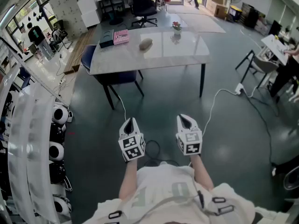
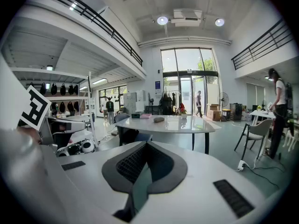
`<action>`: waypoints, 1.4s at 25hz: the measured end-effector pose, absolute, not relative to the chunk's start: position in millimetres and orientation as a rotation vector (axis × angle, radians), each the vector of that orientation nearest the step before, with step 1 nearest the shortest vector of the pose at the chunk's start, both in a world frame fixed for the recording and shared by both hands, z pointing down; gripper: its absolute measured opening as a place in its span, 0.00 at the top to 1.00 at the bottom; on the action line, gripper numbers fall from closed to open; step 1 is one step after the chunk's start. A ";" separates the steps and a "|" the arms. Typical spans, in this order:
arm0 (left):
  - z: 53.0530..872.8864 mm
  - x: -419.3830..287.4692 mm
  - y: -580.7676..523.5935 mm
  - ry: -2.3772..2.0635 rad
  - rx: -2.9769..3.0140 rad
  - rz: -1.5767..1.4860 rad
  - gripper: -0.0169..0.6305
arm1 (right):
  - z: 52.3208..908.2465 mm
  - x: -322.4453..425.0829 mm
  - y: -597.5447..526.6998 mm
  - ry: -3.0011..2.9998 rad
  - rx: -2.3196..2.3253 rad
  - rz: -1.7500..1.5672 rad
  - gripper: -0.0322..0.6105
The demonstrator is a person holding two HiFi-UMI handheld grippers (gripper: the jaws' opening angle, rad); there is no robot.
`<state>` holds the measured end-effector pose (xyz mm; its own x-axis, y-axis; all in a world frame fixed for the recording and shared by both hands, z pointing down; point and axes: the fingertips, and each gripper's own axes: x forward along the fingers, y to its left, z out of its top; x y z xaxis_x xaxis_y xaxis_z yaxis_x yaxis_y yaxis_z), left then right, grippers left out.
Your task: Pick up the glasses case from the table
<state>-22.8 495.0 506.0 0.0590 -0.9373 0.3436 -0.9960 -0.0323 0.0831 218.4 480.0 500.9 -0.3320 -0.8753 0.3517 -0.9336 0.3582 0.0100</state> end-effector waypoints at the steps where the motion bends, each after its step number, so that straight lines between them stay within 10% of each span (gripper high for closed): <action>1: 505.7 -22.6 495.3 -1.947 2.044 0.280 0.97 | 504.9 214.7 482.8 -2.333 1.593 0.292 0.95; 35: 516.1 -19.2 384.9 -1.839 2.020 0.224 0.97 | 514.5 207.3 399.6 -2.328 1.541 0.312 0.95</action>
